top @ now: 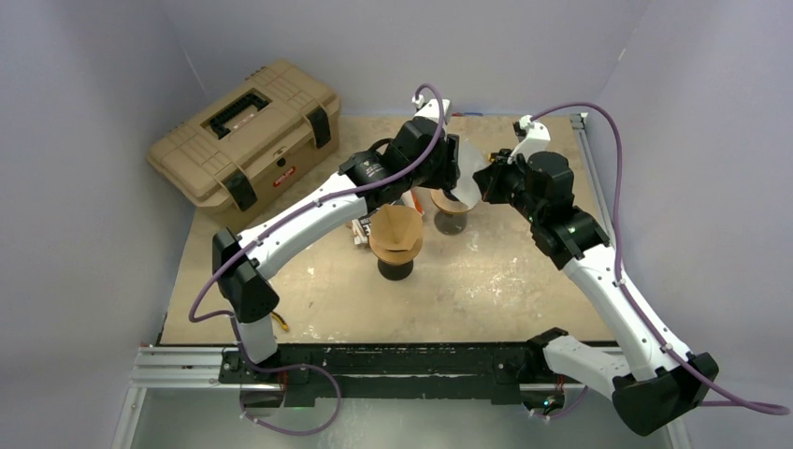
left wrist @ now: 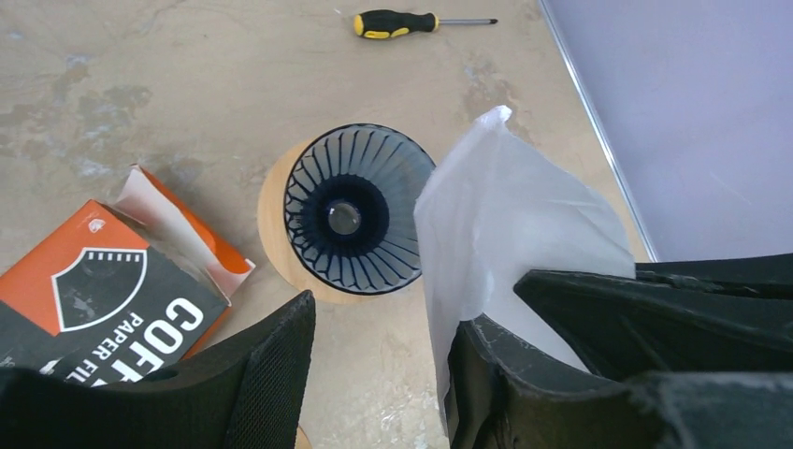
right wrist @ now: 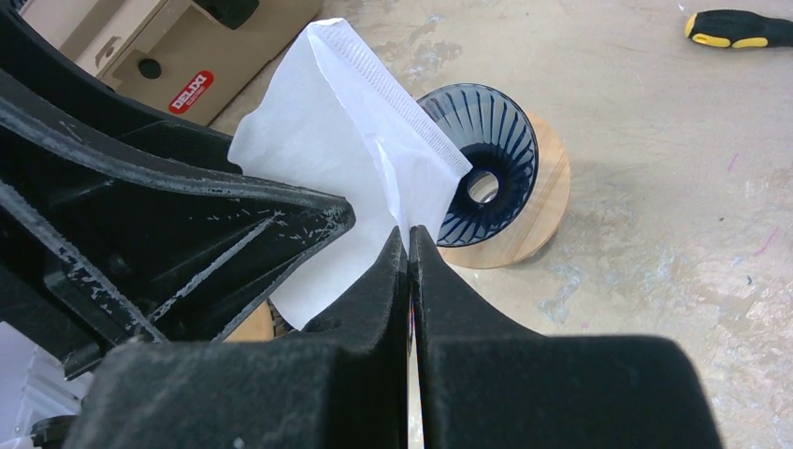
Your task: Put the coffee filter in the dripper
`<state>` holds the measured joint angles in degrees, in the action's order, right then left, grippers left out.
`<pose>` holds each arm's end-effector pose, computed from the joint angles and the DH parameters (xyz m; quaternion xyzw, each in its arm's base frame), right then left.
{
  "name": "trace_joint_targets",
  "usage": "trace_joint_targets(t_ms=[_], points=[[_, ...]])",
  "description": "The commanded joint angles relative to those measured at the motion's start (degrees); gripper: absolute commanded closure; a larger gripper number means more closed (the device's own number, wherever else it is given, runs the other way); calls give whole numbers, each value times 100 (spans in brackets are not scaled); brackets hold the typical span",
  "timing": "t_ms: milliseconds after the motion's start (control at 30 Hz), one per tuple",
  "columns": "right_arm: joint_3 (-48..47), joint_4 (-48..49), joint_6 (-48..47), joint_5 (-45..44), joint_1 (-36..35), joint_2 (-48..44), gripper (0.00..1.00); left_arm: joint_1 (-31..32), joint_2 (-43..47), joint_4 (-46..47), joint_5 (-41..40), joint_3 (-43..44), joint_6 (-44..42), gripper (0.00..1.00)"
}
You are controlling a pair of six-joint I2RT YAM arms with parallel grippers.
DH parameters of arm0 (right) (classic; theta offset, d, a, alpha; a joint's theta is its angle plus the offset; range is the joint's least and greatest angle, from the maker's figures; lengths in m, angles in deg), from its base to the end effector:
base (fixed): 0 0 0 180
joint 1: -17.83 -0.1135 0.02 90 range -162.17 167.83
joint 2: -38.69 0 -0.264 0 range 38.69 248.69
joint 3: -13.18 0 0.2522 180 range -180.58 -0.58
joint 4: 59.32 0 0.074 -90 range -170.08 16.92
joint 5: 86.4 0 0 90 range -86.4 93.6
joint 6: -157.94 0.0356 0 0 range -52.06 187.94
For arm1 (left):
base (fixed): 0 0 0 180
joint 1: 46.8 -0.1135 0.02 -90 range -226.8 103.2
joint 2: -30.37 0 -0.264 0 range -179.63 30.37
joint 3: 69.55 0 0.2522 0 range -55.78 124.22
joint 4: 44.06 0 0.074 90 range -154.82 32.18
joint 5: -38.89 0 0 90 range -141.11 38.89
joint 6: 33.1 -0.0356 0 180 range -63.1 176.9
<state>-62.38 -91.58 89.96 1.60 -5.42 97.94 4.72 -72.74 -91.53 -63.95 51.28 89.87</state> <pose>0.2140 0.0906 0.3811 0.0019 0.7983 0.2189 0.5611 0.2641 -0.3196 0.3934 0.0831 0.8573 -0.2637 0.4342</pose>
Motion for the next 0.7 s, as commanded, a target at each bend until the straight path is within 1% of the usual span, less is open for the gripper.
trace_joint_targets(t_ms=[0, 100, 133, 167, 267, 333, 433, 667], points=[[-65, 196, 97, 92, -10, -27, 100, 56, 183, 73, -329, 183, -17, 50], [-39, 302, 164, 190, -9, -35, 100, 69, 135, 262, -68, 167, -15, 49], [-34, 323, 189, 191, -11, -36, 100, 75, 103, 292, 15, 166, -17, 51], [-34, 341, 207, 283, -13, -36, 100, 76, 72, 318, 79, 168, -22, 56], [-9, 419, 207, 421, -8, -44, 100, 77, 5, 304, 202, 169, -76, 74], [-6, 413, 201, 401, -13, -31, 97, 77, 6, 251, 151, 174, -93, 85], [-29, 390, 206, 313, -13, 1, 89, 80, 19, 211, 71, 188, -128, 100], [-274, 470, -42, 77, -9, 324, 58, 77, -100, 27, 54, 475, -224, 100]])
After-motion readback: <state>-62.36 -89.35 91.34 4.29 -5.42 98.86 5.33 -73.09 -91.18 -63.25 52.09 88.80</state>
